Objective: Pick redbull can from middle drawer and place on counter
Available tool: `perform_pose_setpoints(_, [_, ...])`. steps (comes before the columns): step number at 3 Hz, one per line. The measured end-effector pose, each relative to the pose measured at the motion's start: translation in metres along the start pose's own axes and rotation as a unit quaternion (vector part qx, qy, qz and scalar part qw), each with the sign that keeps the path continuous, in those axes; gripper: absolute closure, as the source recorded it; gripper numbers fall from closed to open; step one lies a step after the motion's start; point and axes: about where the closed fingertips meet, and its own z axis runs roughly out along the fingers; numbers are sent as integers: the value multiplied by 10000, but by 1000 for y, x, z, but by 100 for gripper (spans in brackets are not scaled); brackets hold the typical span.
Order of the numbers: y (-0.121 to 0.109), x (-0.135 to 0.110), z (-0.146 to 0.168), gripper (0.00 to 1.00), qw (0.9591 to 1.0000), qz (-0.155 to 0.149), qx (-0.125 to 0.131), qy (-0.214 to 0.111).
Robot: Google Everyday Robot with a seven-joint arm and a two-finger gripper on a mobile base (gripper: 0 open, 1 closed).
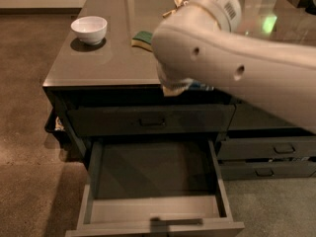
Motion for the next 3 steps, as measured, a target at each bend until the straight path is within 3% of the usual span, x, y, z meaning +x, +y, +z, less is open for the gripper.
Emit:
perform_pose_setpoints(1, [-47,-10,8,100,9999,2,1,-118])
perform_pose_setpoints(3, [-102,-27,66,100,9958,-310,-835,-216])
